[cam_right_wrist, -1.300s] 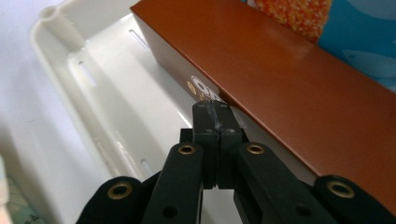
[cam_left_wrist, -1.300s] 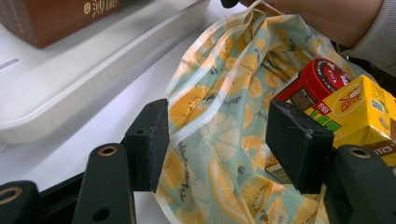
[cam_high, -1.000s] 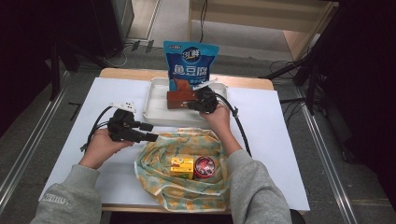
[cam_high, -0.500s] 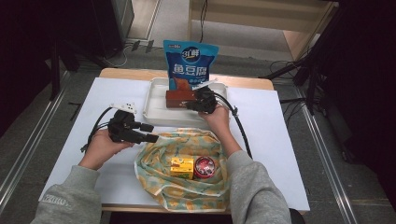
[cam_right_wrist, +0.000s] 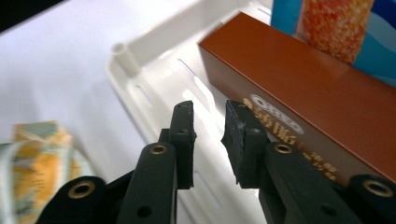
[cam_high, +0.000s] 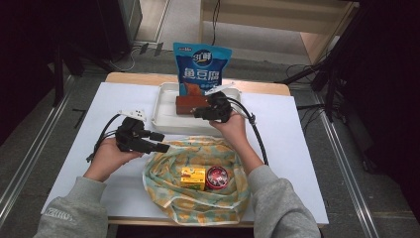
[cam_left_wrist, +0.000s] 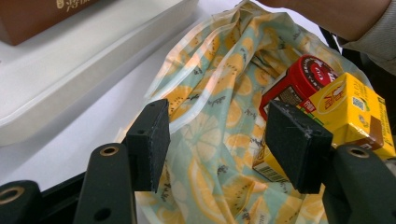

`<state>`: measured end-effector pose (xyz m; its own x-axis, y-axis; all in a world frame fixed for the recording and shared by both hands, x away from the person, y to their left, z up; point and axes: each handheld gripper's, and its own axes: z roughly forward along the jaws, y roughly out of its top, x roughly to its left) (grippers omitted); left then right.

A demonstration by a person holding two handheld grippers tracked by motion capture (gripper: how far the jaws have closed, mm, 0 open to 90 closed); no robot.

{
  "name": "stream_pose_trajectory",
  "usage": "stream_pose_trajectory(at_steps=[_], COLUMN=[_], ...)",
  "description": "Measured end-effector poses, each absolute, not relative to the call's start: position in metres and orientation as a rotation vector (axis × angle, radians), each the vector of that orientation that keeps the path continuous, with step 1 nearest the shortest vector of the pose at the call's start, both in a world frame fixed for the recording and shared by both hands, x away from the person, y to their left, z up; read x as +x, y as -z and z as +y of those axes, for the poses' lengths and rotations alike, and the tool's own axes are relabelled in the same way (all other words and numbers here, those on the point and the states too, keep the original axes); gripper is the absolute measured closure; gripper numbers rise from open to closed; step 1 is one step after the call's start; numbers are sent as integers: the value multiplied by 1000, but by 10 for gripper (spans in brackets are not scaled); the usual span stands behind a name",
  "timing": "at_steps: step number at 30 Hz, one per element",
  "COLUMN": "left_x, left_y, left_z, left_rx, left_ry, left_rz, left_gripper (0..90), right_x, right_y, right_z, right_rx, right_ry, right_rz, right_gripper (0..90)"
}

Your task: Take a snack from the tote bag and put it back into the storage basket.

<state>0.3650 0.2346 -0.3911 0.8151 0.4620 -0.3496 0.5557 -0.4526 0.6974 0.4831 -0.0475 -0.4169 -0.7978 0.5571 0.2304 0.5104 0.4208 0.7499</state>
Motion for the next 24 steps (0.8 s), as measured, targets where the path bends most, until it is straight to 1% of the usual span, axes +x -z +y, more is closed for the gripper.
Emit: stream_pose_trajectory(at_steps=[6,14,24], left_x=[360,356,351], left_y=[389,389,391], left_z=[228,226,223], left_rx=[2141,2145,2147], left_ry=[132,142,135], left_rz=[741,742,726], left_gripper=[403,403,403], right_x=[470,441,426], right_y=[409,406,405], right_z=[-55,-72,-93], right_rx=[964,925,945], right_ry=[-1358,-1364,-1386], right_rz=[2606,2580,2557], right_gripper=[674,614,519])
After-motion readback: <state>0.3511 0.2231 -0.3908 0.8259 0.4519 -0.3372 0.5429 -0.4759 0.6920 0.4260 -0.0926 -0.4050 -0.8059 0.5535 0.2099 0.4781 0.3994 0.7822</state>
